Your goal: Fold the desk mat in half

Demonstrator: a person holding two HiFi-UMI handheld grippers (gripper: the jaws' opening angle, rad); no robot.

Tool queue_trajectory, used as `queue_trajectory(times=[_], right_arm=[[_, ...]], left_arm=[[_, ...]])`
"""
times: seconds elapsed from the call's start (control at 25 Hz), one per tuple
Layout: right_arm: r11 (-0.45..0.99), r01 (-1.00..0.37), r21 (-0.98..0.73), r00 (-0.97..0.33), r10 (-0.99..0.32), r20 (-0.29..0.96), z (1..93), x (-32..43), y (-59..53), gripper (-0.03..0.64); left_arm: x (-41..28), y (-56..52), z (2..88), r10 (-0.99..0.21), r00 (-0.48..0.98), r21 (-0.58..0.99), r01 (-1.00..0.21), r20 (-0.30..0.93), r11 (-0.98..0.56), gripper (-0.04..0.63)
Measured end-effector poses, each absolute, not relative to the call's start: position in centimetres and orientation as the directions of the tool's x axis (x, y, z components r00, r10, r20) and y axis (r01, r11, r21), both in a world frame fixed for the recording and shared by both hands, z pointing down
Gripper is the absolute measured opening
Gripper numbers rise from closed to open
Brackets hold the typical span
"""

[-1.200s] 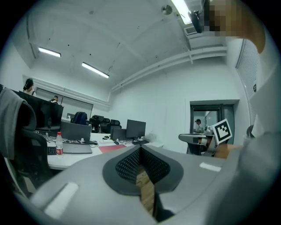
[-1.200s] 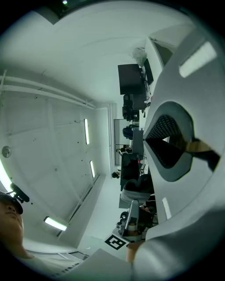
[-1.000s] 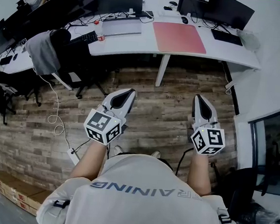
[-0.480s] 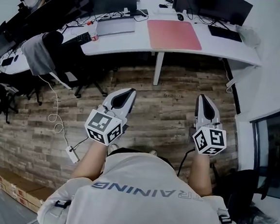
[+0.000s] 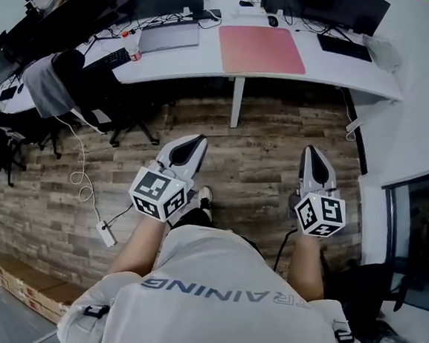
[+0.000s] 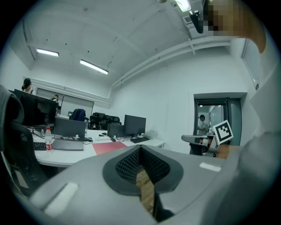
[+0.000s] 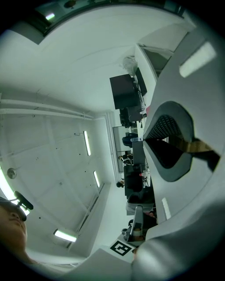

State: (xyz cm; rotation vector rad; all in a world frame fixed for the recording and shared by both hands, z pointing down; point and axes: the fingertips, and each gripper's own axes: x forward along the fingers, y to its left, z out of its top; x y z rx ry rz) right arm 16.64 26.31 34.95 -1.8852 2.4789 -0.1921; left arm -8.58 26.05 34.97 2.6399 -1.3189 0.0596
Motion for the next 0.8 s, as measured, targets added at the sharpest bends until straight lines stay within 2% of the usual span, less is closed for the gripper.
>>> queue_trajectory(times=[0.4, 0.8], right_arm=[[0.231, -0.969, -0.090, -0.238, -0.968, 0.083, 34.6, 18.5, 17.9, 0.017], [0.258, -0.964, -0.064, -0.264, -0.956, 0.126, 34.8, 14.3, 7.0, 0.017]], left_arm=[[-7.2, 16.1, 34.9, -0.764, 0.637, 0.173, -0.768, 0.100, -0.617, -0.002], [-10.1, 5.2, 35.5, -0.761, 0.639, 0.200, -0.765, 0.115, -0.612, -0.002]])
